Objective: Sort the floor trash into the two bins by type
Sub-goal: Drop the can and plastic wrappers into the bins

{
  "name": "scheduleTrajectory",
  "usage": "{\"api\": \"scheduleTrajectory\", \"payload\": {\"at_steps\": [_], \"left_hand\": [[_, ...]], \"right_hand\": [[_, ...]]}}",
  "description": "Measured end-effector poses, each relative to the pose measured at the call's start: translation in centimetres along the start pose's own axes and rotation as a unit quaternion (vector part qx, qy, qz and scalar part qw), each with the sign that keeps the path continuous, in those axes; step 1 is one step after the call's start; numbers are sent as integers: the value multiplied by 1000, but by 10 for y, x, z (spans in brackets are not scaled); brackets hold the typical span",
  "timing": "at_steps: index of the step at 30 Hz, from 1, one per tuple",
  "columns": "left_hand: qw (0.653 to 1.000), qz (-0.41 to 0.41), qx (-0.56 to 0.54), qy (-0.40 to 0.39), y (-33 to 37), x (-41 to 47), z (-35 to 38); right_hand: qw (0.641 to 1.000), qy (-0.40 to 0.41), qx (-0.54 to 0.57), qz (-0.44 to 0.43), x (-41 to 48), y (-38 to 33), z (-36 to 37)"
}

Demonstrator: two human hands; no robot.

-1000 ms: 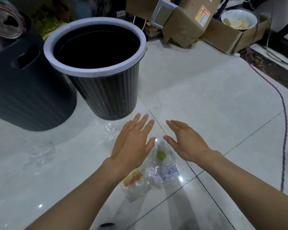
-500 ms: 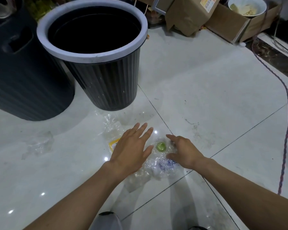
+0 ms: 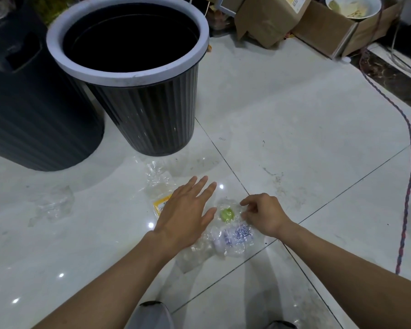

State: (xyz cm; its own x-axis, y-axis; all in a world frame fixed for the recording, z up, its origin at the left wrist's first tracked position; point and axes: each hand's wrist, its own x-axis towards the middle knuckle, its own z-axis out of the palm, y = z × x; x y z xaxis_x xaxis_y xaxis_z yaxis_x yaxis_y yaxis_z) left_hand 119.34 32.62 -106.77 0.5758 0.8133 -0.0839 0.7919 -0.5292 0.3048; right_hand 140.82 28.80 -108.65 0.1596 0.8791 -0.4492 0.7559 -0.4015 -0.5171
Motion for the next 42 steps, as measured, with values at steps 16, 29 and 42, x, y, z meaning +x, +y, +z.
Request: {"api": "scheduleTrajectory", "payload": {"at_steps": [16, 29, 42], "left_hand": [[1000, -23, 0, 5, -2, 5, -5], [999, -30, 2, -10, -7, 3, 0], [999, -19, -26, -17, -5, 13, 10]], "right_hand": [[981, 123, 140, 50, 10, -4, -34], [992, 98, 8, 79, 13, 7, -17], [967, 143, 171, 126, 22, 27, -22]]}}
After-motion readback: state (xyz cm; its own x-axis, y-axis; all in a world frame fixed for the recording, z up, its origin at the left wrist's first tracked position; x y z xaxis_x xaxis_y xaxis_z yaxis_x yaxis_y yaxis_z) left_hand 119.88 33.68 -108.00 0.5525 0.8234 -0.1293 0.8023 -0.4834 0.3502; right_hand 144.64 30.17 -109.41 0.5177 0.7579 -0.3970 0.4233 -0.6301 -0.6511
